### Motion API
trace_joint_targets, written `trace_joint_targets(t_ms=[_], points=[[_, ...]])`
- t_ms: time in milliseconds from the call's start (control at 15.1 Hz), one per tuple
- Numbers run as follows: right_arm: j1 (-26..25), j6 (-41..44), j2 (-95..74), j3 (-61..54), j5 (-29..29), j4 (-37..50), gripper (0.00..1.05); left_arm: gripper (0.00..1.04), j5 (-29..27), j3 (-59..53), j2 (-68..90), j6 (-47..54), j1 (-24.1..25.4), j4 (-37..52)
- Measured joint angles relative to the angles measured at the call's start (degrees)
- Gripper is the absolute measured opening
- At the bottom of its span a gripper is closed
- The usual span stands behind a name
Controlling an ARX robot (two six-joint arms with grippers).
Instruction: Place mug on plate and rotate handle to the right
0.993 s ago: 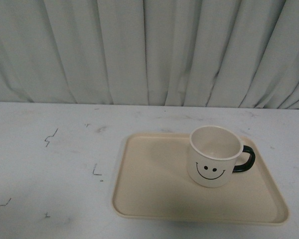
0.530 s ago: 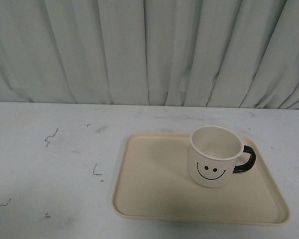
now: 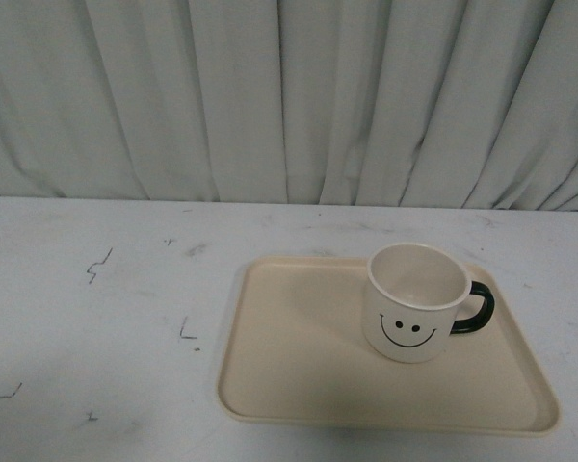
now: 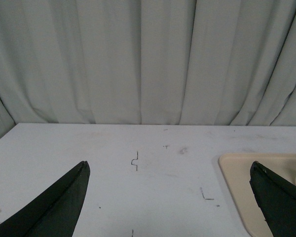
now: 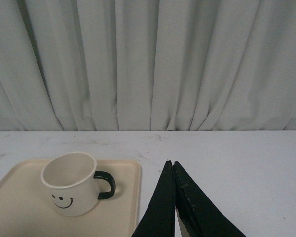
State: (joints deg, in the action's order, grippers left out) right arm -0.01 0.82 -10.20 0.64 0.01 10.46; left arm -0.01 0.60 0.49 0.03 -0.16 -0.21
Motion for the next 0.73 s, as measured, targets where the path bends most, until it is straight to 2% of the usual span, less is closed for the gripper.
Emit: trace_joint_targets(t_ms=[66, 132, 265, 331, 463, 596, 662, 728], points=[[0.0, 0.0, 1.4, 0.0, 0.0, -2.3, 0.02, 0.98, 0.0, 0.0, 0.0, 0.0, 0.0, 0.0], [0.0, 0.0, 6.9, 0.0, 0.0, -10.3, 0.02, 0.98, 0.0, 0.0, 0.0, 0.0, 0.0, 0.0], [0.0, 0.0, 9.9, 0.0, 0.0, -10.9, 0.02, 0.98, 0.0, 0.0, 0.0, 0.0, 0.0, 0.0], [0.0, 0.0, 9.9, 0.0, 0.0, -10.9, 0.08, 0.98, 0.0, 0.0, 0.0, 0.0, 0.0, 0.0], [0.0, 0.0, 10.0, 0.0, 0.0, -10.7, 0.32, 0.98, 0.0, 0.0, 0.0, 0.0, 0.0, 0.0], [0.0, 0.0, 10.0, 0.0, 0.0, -10.7, 0.81, 0.98, 0.0, 0.0, 0.0, 0.0, 0.0, 0.0], [0.0, 0.0, 10.0, 0.0, 0.0, -10.7, 0.97, 0.98, 0.0, 0.0, 0.0, 0.0, 0.0, 0.0], [0.0, 0.0, 10.0, 0.0, 0.0, -10.7, 0.98, 0.98, 0.0, 0.0, 0.0, 0.0, 0.0, 0.0]])
